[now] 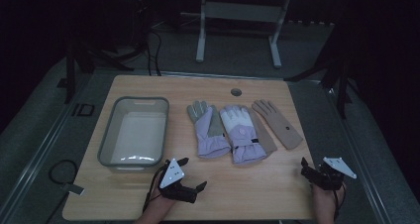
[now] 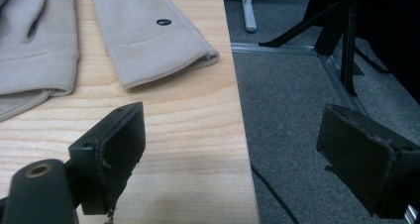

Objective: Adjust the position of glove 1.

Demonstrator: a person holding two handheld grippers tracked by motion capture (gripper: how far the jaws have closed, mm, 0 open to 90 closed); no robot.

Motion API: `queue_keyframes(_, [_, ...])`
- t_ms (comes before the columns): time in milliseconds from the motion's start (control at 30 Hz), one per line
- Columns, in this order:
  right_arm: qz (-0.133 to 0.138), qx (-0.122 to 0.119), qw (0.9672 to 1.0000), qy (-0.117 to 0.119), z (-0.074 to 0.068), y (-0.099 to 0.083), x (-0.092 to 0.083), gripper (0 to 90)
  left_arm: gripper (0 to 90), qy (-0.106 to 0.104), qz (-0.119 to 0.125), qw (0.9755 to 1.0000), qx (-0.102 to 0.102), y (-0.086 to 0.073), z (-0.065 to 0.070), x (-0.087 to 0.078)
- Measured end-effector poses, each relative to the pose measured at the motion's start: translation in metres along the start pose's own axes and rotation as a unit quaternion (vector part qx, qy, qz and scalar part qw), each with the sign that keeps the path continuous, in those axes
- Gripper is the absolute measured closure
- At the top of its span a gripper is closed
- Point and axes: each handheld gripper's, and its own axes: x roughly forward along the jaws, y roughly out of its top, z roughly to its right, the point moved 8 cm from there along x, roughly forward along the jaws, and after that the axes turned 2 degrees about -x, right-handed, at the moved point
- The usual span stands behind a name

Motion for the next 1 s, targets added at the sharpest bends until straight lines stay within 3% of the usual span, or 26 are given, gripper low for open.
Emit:
queue_keyframes(333, [-0.029,0.010,0.9992,0.026,0.002,0.000,-0.001,10.9,0.0,-0.003,-0.002,1.0000,0.002,0.000,0.000,0.000])
queue_keyframes(500, [-0.045,0.017,0.9981,0.039,0.005,0.010,-0.003,10.9,0.0,-0.003,-0.005,1.0000,0.000,-0.001,0.000,0.000])
queue_keyframes(600, [-0.043,0.006,0.9982,0.041,0.003,0.022,-0.005,11.7,0.0,-0.003,-0.006,1.0000,0.000,-0.001,0.000,-0.001])
queue_keyframes(733, [-0.065,0.012,0.9926,0.102,-0.007,0.034,-0.003,13.4,0.0,-0.003,-0.009,1.0000,-0.002,-0.001,-0.001,0.000])
queue_keyframes(900, [-0.045,-0.013,0.9921,0.116,-0.017,0.056,-0.005,13.6,0.0,-0.008,-0.013,0.9998,-0.009,-0.002,-0.002,0.000])
queue_keyframes(1000, [-0.031,-0.015,0.9913,0.127,-0.024,0.074,-0.008,12.9,0.0,-0.008,-0.013,0.9999,-0.008,-0.002,-0.002,0.000])
